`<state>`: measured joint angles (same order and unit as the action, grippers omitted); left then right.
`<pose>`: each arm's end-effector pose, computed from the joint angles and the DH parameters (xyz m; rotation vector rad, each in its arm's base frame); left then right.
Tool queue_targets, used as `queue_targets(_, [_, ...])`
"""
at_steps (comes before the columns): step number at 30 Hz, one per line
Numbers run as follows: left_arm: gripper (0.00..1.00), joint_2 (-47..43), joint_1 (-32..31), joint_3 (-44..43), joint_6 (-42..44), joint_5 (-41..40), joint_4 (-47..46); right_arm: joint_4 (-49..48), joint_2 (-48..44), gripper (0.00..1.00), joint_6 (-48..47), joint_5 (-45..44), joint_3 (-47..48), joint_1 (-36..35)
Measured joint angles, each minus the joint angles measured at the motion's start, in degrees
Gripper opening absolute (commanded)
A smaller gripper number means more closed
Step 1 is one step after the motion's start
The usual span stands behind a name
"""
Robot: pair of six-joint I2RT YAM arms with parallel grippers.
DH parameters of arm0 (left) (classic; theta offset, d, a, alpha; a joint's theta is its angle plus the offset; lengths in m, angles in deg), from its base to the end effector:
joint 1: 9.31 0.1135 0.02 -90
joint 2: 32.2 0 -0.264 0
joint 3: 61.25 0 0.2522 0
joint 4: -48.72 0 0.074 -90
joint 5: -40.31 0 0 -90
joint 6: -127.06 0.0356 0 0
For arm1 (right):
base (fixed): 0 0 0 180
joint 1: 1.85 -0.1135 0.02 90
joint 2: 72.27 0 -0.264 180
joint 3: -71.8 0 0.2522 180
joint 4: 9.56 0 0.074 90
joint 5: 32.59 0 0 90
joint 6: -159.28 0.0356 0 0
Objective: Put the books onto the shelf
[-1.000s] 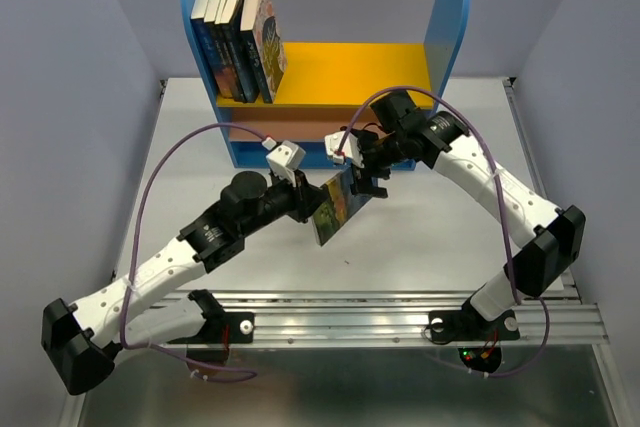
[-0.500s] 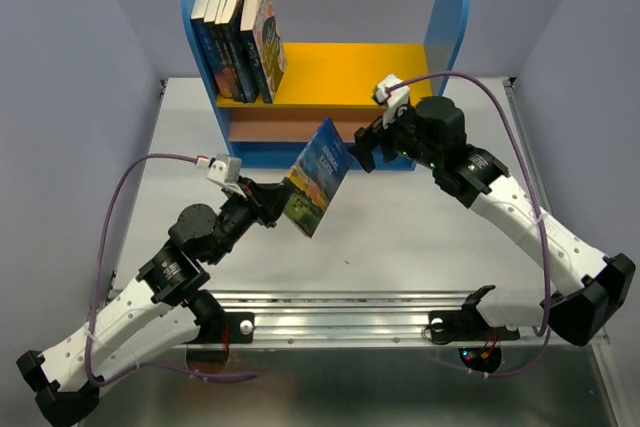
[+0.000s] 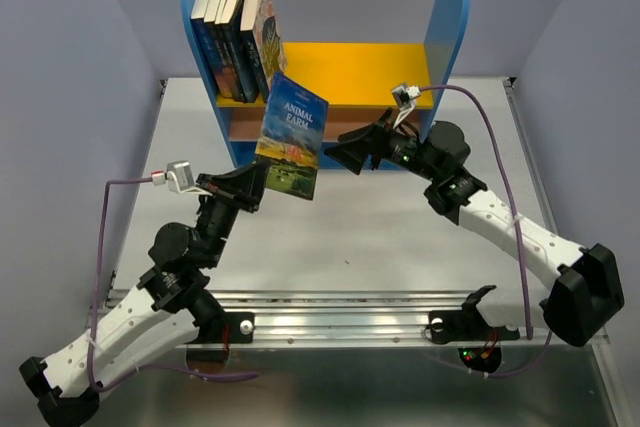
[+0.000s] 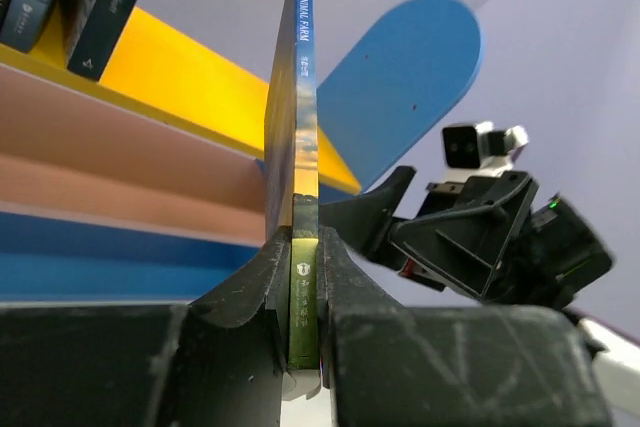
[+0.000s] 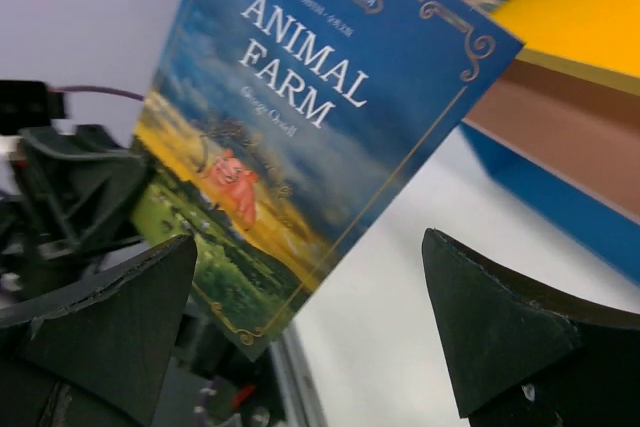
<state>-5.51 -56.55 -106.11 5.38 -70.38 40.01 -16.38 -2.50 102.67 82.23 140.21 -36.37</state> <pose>0.0903 -0.0792 0.3592 -0.1820 1.1794 -1.0223 0.2277 0.1748 0.3653 -0.3970 1.5720 1.2559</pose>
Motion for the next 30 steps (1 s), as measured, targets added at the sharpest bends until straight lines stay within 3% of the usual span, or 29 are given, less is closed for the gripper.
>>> queue_targets(2, [0.00,-0.9,0.0,0.8,-1.7,-1.7,-2.5,-10.5,3.5,1.00,7.2,6.0,-0.2,0.7])
queue_targets(9, [0.00,-4.5,0.0,3.4,-4.5,-3.5,-7.4,-33.9,13.8,1.00,23.1,18.3,-0.2,1.2])
queue_targets(17, [0.00,-4.3,0.0,4.5,-7.8,-2.6,-12.2,-41.8,18.1,1.00,29.6,24.5,0.7,1.2])
queue_targets(20, [0.00,-3.0,0.0,4.7,-9.0,-1.8,-13.1,-45.1,18.6,0.95,31.1,25.6,1.7,1.2])
queue_targets(21, [0.00,-2.1,0.0,4.9,-9.7,-1.4,-14.1,-47.1,18.9,0.87,32.6,26.2,2.1,1.2])
queue_targets(25, [0.00,1.2,0.0,5.2,-11.8,0.5,-17.1,-51.3,23.1,0.76,40.1,27.9,5.8,1.2])
queue_targets(27, [0.00,2.3,0.0,5.6,-12.8,1.7,-18.5,-52.0,25.5,0.63,44.3,28.4,7.4,1.2])
queue_targets(28, [0.00,2.8,0.0,5.9,-13.1,2.2,-18.9,-52.1,26.4,0.51,45.4,28.6,7.7,1.2])
queue_targets(29, [0.00,3.1,0.0,6.1,-13.4,2.6,-19.2,-52.1,27.3,0.23,46.6,28.8,7.9,1.2])
queue_targets(30, [0.00,3.2,0.0,6.2,-13.6,2.9,-19.3,-52.1,27.9,0.07,48.0,28.9,7.9,1.2])
